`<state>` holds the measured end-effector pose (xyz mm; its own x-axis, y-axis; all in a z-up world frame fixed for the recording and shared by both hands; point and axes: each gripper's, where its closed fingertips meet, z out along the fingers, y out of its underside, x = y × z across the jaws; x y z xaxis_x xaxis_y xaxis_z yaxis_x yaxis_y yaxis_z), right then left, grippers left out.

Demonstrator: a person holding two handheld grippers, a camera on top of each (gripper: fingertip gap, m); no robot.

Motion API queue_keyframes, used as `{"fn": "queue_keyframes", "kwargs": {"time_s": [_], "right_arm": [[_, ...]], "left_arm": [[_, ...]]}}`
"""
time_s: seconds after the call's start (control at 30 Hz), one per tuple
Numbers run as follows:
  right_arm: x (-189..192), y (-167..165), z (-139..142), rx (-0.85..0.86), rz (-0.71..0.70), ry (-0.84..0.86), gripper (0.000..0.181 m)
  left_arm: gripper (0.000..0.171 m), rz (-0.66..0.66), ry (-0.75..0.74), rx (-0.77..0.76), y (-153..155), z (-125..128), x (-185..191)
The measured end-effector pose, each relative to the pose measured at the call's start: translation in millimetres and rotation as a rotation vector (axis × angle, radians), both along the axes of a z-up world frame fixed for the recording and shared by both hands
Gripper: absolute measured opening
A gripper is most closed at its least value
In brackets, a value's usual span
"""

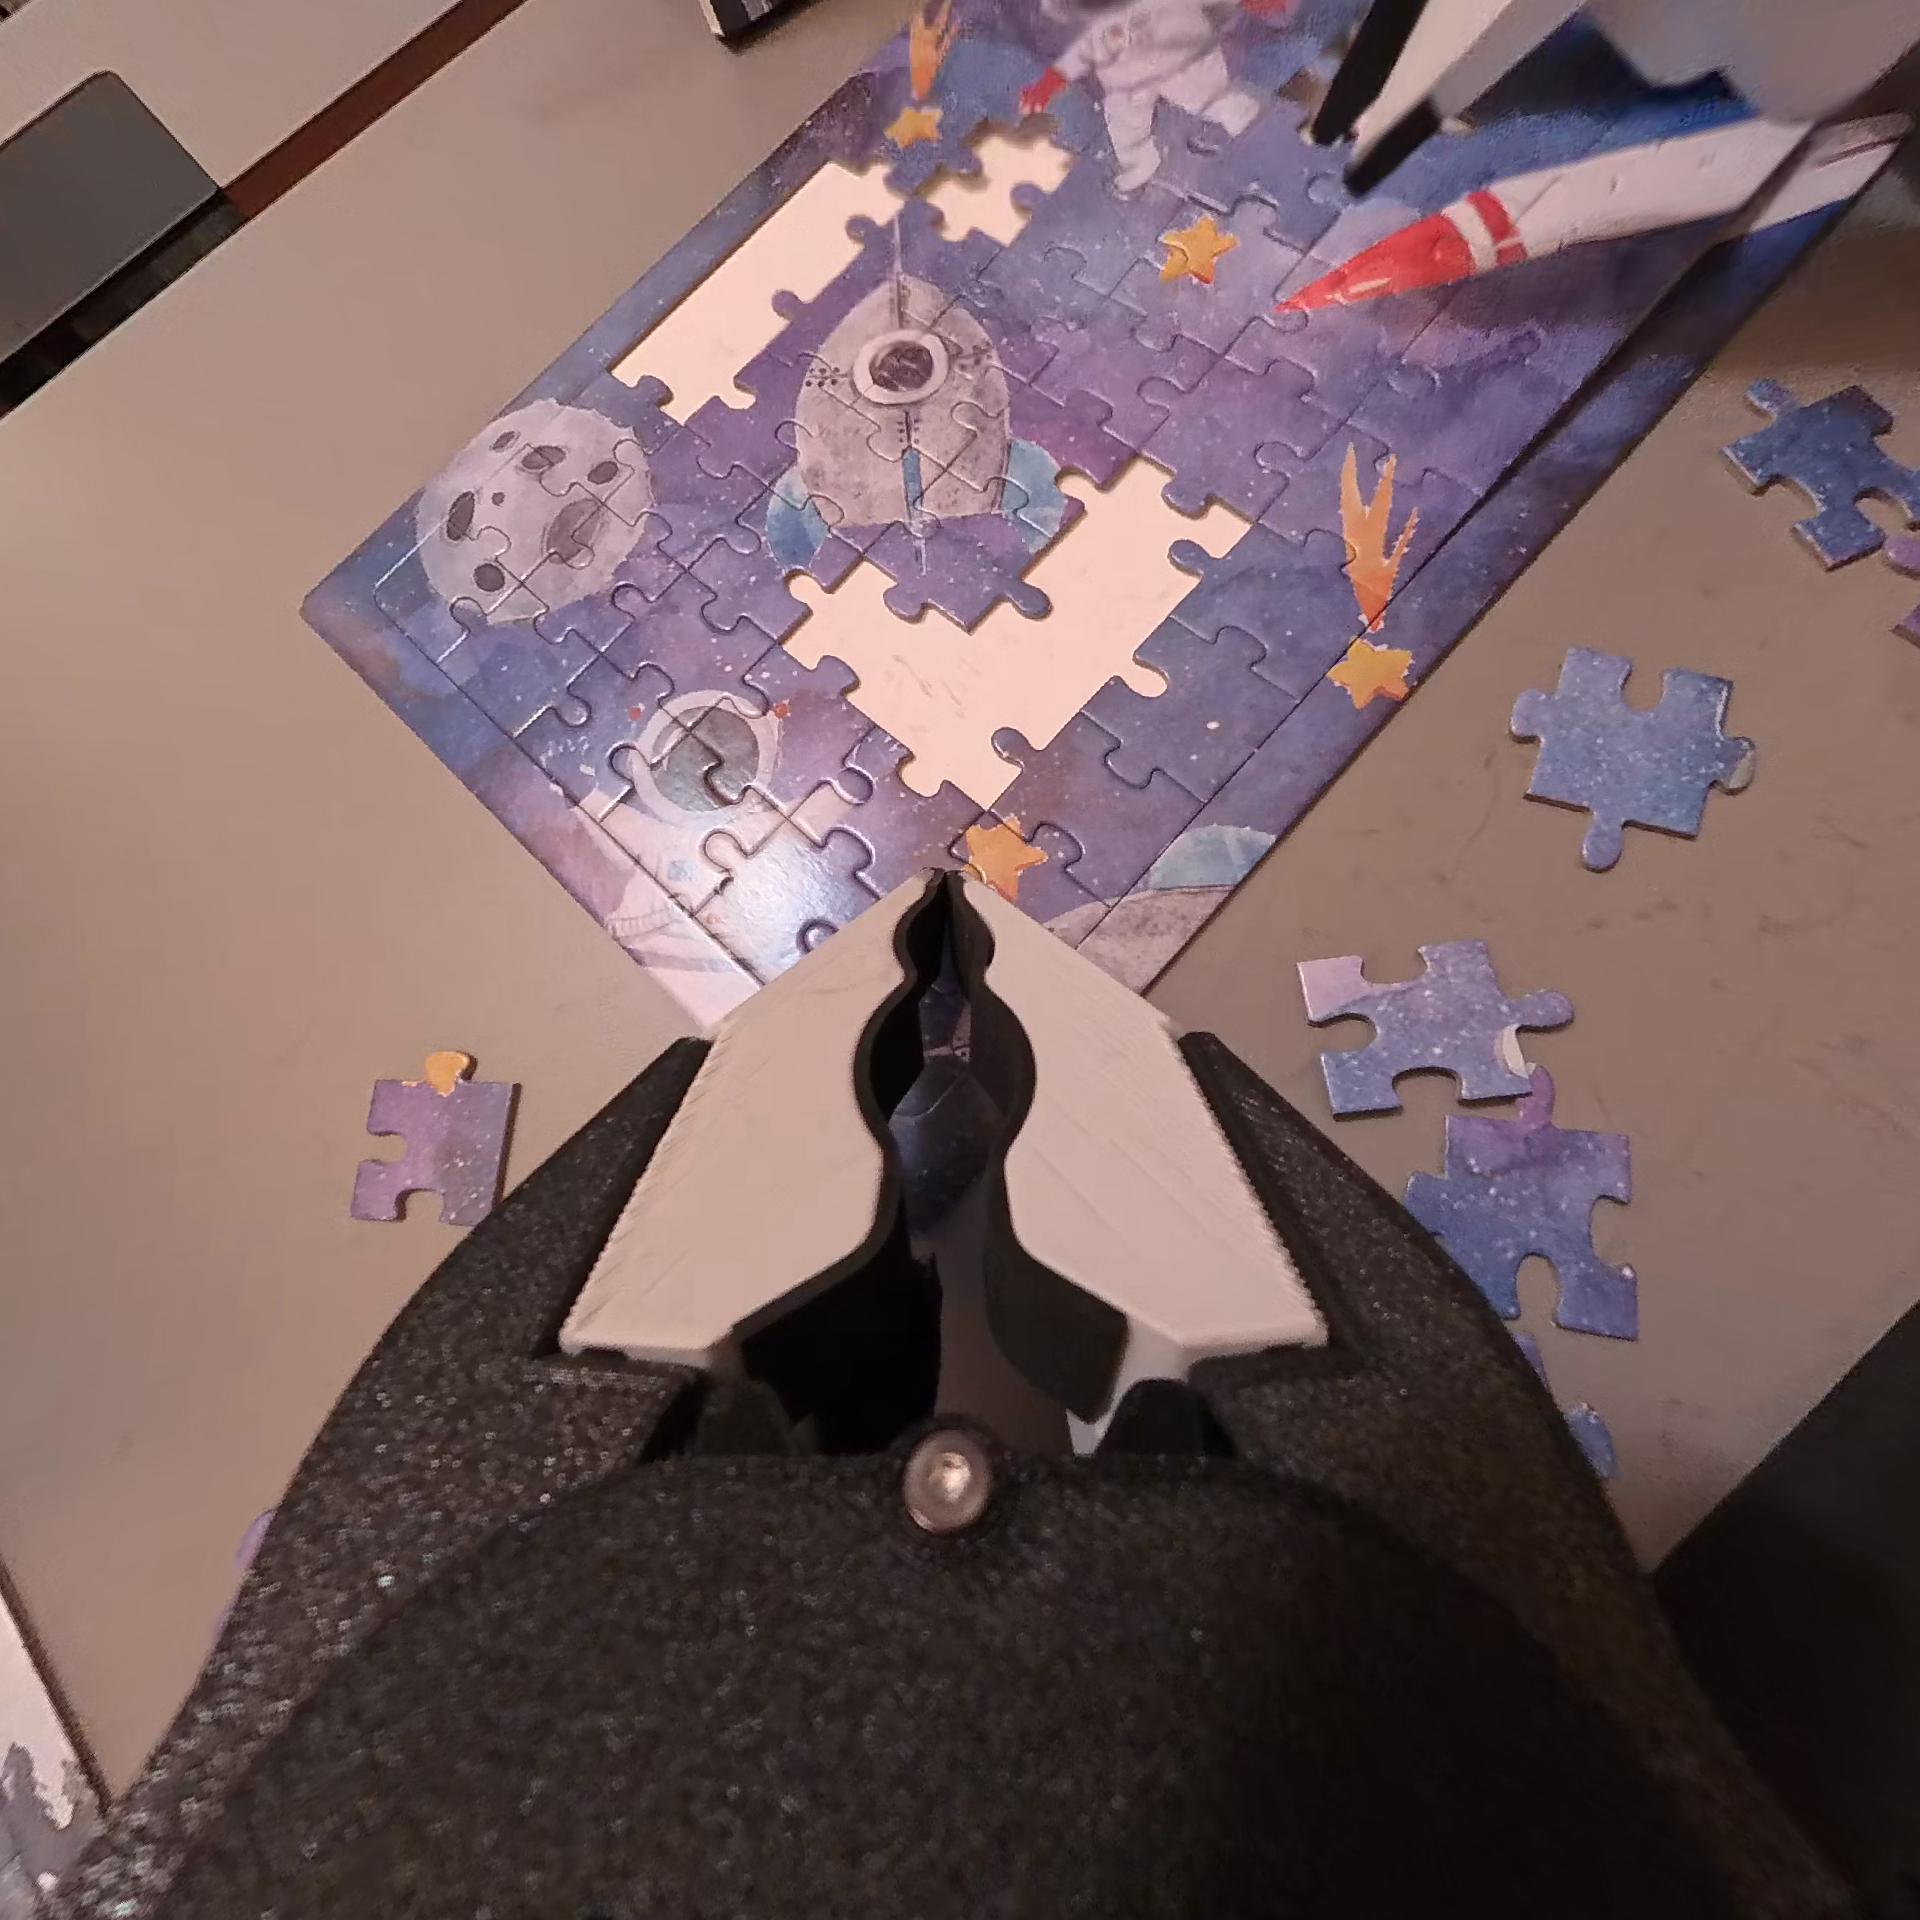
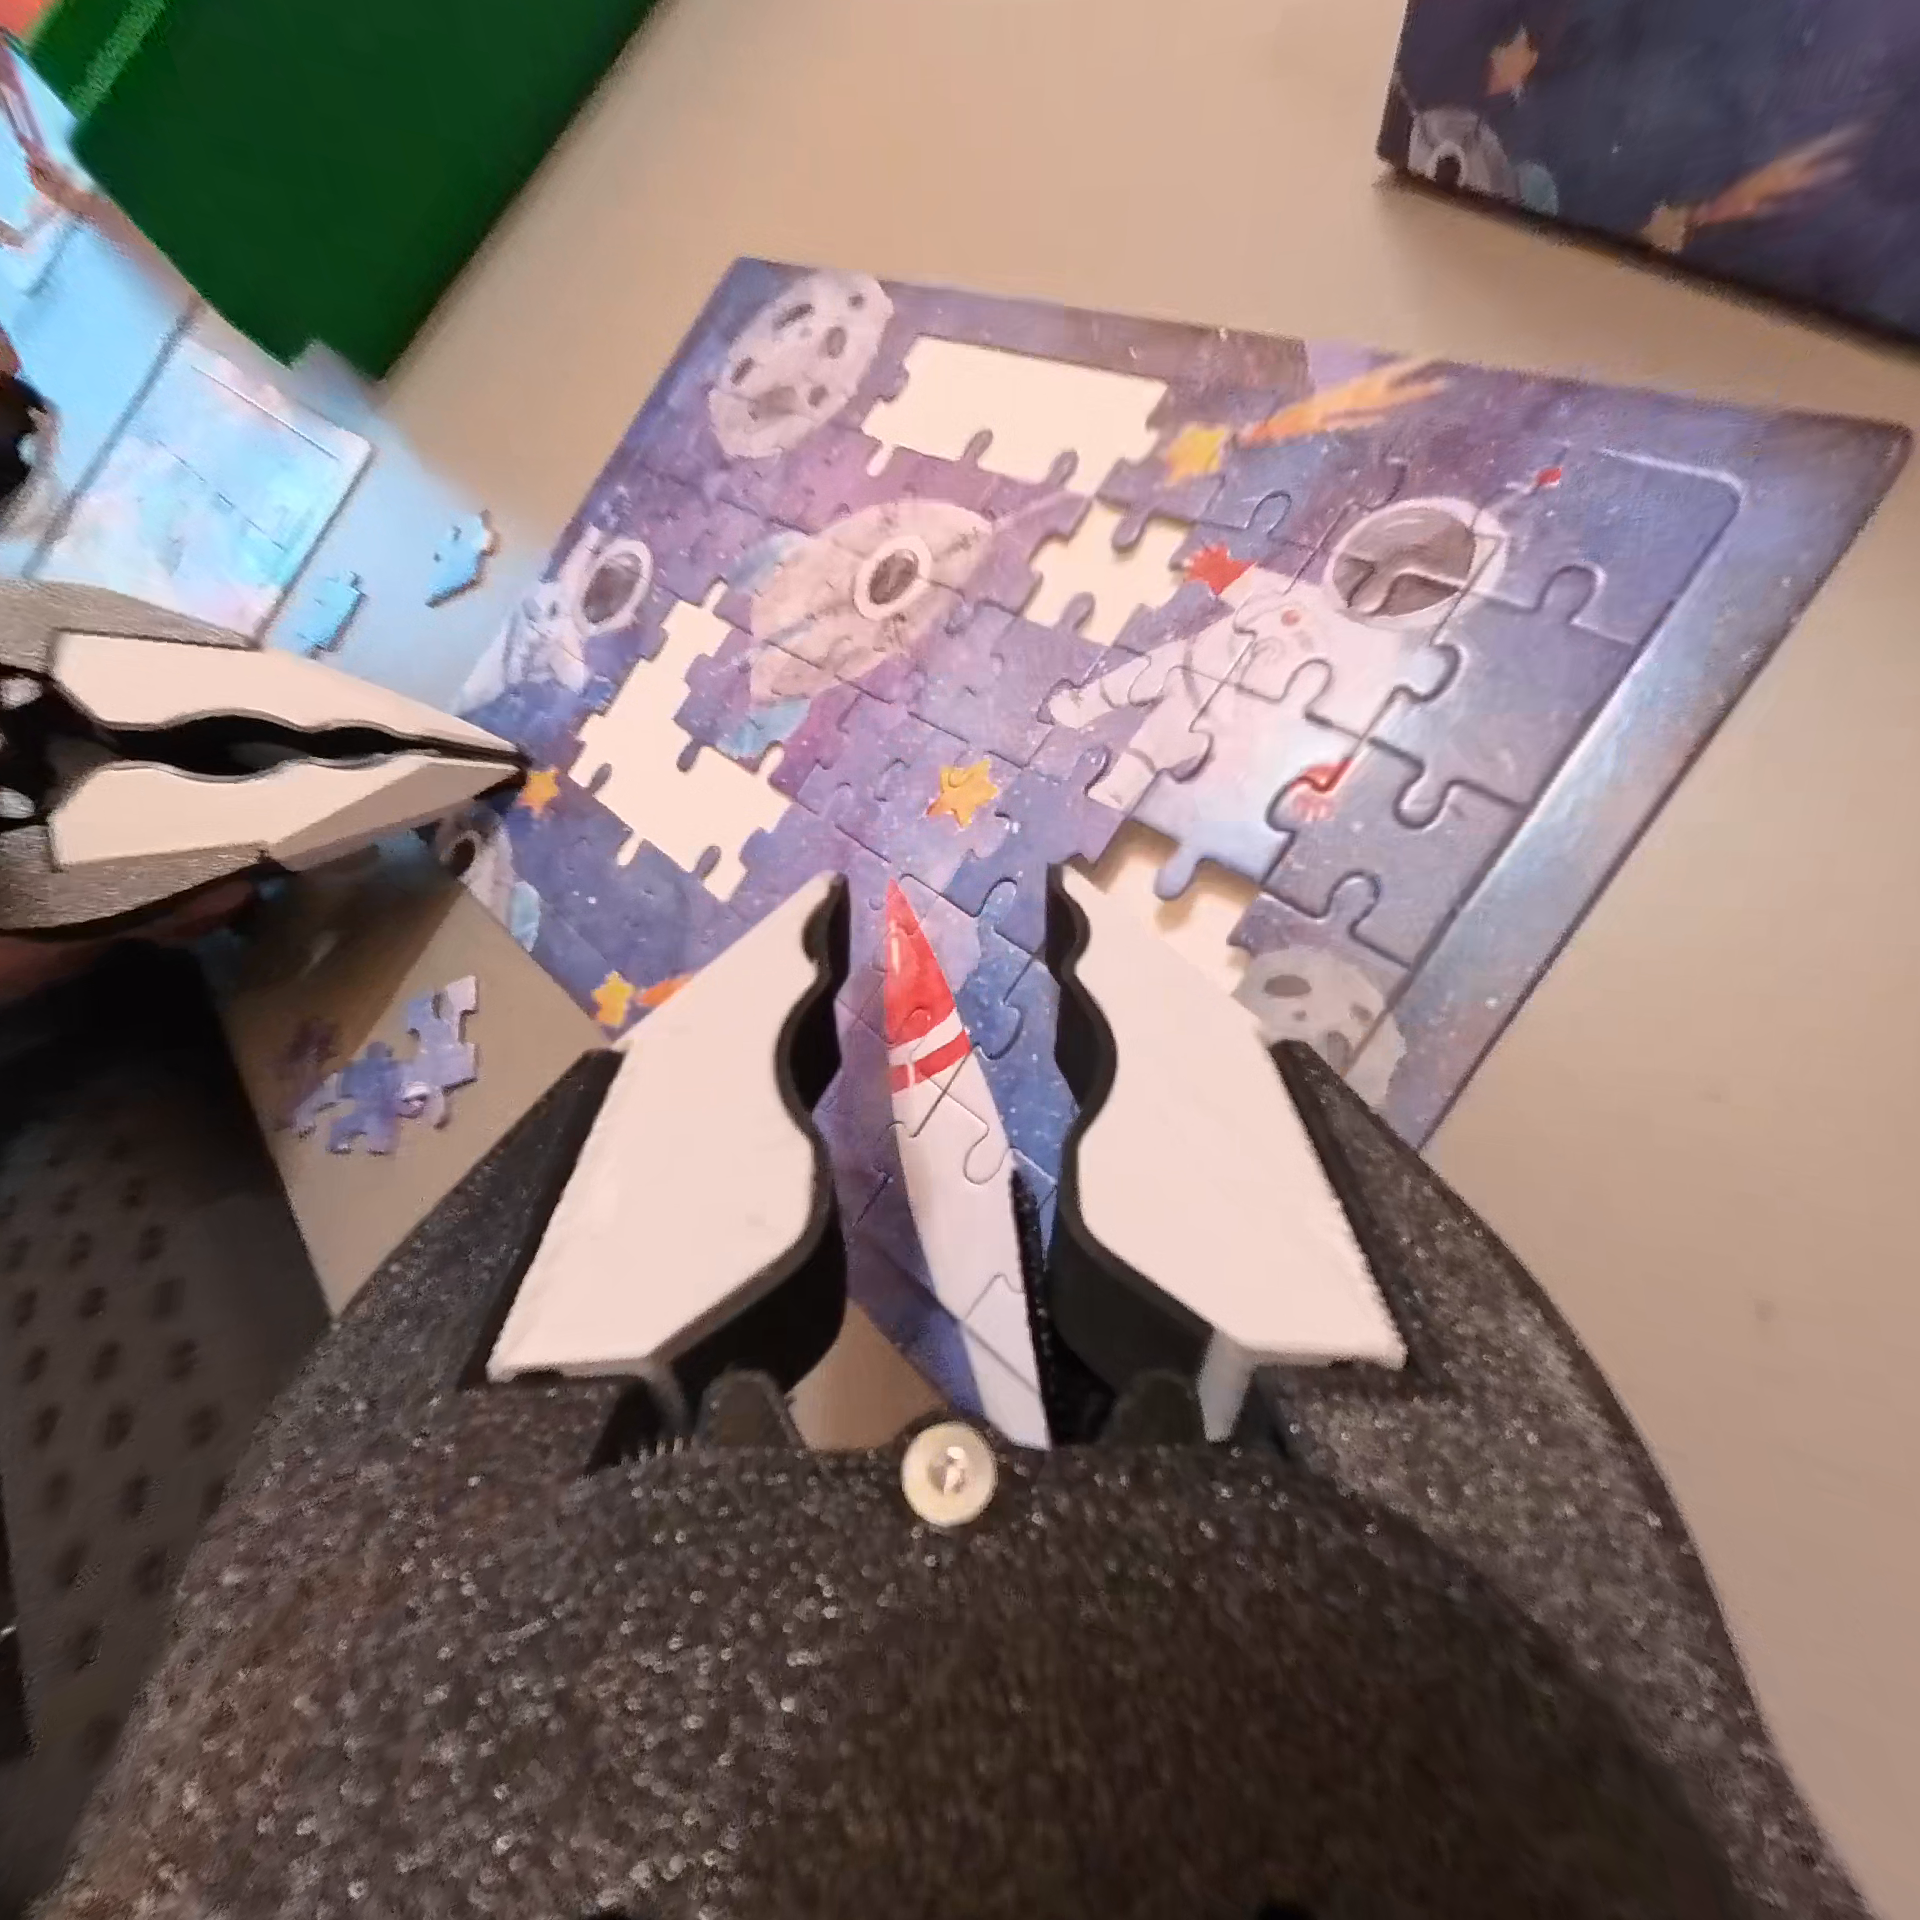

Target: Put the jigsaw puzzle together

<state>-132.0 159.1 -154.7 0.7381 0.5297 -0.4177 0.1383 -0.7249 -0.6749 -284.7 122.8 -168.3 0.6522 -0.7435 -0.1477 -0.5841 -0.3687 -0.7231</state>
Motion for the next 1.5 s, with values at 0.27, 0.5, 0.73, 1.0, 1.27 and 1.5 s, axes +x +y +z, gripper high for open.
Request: {"fn": "queue_keyframes", "kwargs": {"time_s": [0.27,0.5,0.73,1.0,1.27,1.5], "right_arm": [[1.9,2.3,-10.4,0.002,0.004,-0.068,0.026],[1.1,0.7,-10.0,-0.010,0.015,-0.041,0.026],[0.7,1.0,-9.4,-0.012,0.025,-0.036,0.026],[0.0,1.1,-4.1,0.046,0.056,-0.047,0.026],[1.4,1.6,-9.9,-0.005,0.049,-0.020,0.023],[-3.8,0.1,-3.6,0.014,0.062,0.011,0.029]], "left_arm": [[0.000,-0.032,-0.122,-0.082,3.2,35.9,20.6],[0.000,-0.264,-0.217,-0.353,46.4,41.6,126.4],[0.000,-0.247,-0.126,-0.331,63.3,-0.2,142.4],[0.000,-0.235,-0.111,-0.305,63.4,-0.7,142.2],[0.000,-0.313,-0.090,-0.292,78.4,8.1,163.3],[0.000,-0.344,-0.135,-0.350,76.0,-0.7,166.9]]}}
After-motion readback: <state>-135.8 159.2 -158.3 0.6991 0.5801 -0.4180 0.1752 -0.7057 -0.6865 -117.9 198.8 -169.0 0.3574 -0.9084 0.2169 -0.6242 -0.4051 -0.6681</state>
